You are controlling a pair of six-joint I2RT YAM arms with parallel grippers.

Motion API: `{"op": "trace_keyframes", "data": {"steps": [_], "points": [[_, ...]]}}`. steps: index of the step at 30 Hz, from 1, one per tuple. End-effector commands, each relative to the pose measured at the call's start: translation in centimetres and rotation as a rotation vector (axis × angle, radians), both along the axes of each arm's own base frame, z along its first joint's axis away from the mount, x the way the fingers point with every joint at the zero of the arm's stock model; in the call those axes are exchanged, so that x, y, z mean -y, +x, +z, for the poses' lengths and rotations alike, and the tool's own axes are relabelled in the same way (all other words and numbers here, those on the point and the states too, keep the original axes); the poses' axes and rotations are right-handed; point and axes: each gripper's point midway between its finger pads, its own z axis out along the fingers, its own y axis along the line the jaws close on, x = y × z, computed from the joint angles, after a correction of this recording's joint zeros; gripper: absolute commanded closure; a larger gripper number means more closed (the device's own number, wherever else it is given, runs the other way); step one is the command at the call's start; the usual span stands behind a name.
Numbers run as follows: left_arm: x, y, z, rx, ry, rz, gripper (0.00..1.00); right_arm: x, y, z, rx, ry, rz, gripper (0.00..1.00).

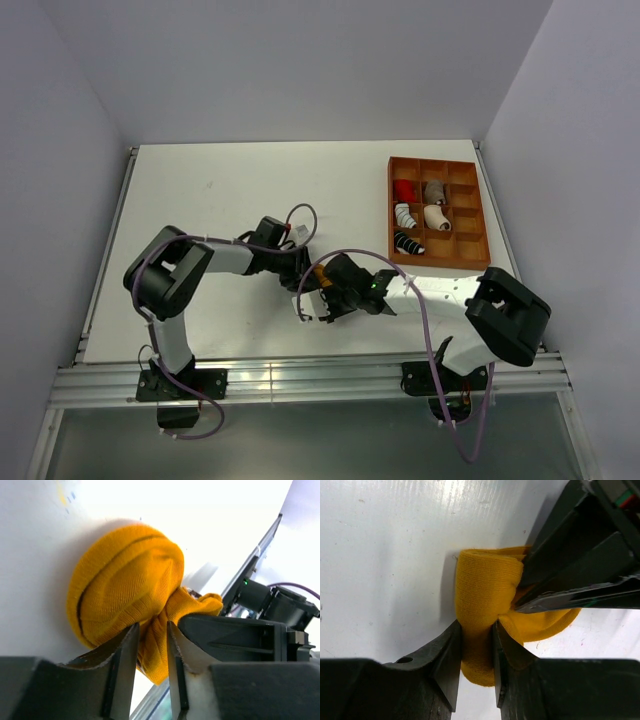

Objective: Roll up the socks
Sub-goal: Roll the sock at the center of the board.

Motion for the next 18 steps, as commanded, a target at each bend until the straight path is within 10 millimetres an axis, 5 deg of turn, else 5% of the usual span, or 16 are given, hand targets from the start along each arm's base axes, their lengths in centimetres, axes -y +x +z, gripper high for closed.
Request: {"op": "trace_keyframes", "data": {"steps": [1, 10, 18], "points": [[-2.9, 3.1, -2.2, 0.12, 0.173, 0.09, 0.64, 4.6, -2.7, -3.2, -0.114, -0.203, -0.015, 0.77], [-3.5, 5.1, -1.3, 0.167, 0.195, 0.13, 0.68, 4.7, -2.7, -2.8, -0.115, -0.218, -0.009, 0.78], [-2.5, 6.9, 2.1, 0.278, 0.108, 0.151, 0.7, 3.9, -3.1, -1.1, -0.178, -0.23, 0.004, 0.78]]}}
